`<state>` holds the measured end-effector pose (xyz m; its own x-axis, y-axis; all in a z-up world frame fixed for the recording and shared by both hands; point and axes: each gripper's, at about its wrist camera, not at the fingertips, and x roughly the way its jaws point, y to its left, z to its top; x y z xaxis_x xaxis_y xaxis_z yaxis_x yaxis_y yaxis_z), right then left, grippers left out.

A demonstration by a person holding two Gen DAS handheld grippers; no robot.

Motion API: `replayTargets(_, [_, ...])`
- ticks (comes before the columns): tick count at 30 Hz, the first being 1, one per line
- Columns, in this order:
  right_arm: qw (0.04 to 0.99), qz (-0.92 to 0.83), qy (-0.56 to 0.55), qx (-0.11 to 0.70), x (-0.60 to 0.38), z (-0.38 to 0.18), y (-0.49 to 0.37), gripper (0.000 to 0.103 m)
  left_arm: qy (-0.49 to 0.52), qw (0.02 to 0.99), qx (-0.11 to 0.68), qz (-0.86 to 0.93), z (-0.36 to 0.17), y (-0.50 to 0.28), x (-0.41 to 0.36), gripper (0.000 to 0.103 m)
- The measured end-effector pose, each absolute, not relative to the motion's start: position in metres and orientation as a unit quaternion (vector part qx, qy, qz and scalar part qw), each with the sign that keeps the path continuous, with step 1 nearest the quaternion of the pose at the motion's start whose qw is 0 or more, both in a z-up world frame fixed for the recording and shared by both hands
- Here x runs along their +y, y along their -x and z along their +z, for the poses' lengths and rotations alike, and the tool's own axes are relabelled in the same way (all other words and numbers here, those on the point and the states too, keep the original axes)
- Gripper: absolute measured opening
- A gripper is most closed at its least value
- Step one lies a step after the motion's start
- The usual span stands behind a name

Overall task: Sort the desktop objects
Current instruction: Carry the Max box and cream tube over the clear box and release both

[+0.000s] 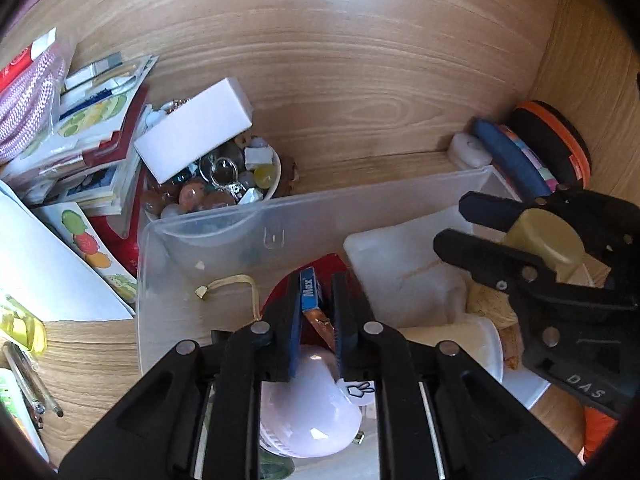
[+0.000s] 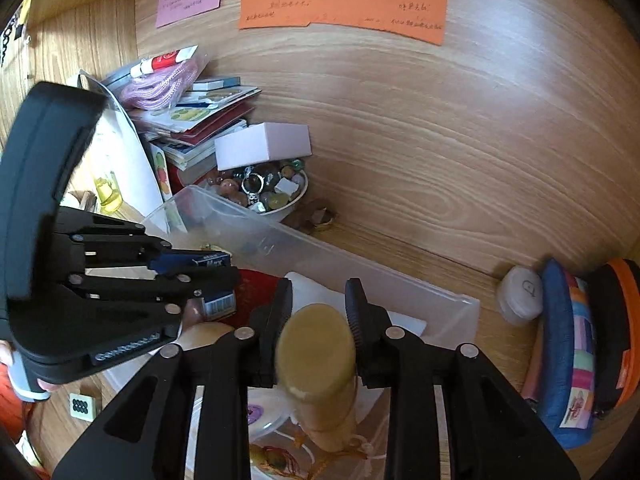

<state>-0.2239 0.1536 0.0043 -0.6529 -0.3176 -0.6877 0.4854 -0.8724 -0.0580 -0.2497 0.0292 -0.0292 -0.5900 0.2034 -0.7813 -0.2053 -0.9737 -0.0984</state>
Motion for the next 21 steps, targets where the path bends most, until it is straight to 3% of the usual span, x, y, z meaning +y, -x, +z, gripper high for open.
replayTargets(2, [0.225,-0.898,-0.358,0.12,0.153,0.001,0.225,0.027,0.43,0.109,0.003,0.896,-0.026,0.247,0.027,0.013])
replayTargets(7, [0.229,-0.894,-0.366,0.12,0.153,-0.002,0.224,0.046,0.425,0.11,-0.011,0.898,-0.021,0.244,0.019,0.025])
replayTargets(13, [0.233,-0.902,-0.344,0.116,0.156,0.013,0.214,0.054,0.413,0.108,-0.015,0.904,-0.01,0.236,0.015,0.04])
replayTargets(16, [0.227,-0.905,-0.338,0.12,0.156,0.019,0.21,0.062,0.404,0.111,-0.014,0.908,-0.002,0.23,0.018,0.041])
replayTargets(21, [0.217,-0.911,-0.329,0.125,0.161,0.029,0.195,0.068,0.381,0.11,-0.007,0.918,0.014,0.206,0.016,0.055])
